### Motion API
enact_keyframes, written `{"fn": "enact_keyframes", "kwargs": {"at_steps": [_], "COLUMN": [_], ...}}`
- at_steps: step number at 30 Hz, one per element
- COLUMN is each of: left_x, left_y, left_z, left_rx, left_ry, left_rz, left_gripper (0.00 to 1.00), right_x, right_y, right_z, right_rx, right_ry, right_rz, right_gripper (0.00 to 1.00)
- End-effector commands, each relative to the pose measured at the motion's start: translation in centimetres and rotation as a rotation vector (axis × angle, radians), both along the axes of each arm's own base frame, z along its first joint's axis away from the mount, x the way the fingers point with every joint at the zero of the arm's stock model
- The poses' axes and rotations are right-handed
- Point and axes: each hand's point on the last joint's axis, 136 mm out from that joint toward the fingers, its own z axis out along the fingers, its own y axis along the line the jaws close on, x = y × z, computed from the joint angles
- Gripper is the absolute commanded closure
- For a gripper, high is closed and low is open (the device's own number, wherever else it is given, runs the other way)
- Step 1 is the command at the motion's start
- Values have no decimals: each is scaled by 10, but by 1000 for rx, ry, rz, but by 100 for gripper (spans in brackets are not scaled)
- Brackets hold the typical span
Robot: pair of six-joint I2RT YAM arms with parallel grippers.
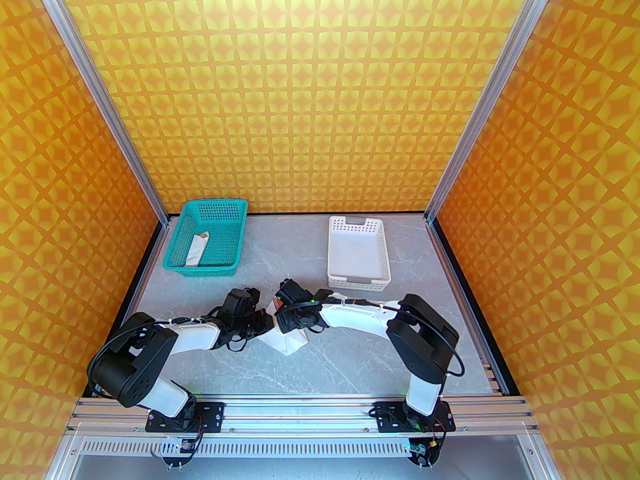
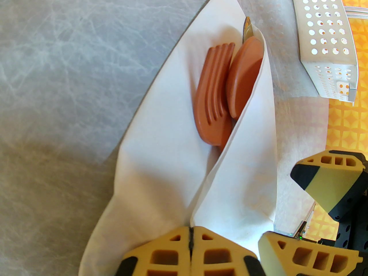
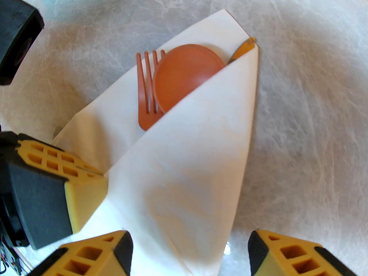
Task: Place the utensils on the paper napkin and roll it up
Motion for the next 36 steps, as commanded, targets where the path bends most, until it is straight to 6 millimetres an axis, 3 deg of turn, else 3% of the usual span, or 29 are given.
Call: {"fn": "enact_keyframes", "kwargs": {"at_steps": [1,10,14,24,36], "left_x": [-27,-27,-28,-31,-31], "left_y": [19,19,19,22,24], "left_z": [-35,-35,-36,-40,-39], "left_rx": [109,109,109,126,136], "left_ry": [131,131,134,145,144], "left_rz": [-3,-4,-3,2,3], "left_gripper": [100,100,100,100,100], "right_x": [10,19,20,29,33], "right_y": [7,9,-1,-31,-44], "right_z": [-5,-20,-28,-27,-18], "right_rx": [5,-7,-47,-121,-166], "right_ry": [-1,21,28,7,-24], "right_rz": [1,-17,-32,-70,-79], "right_gripper": [29,29,29,33,33]}}
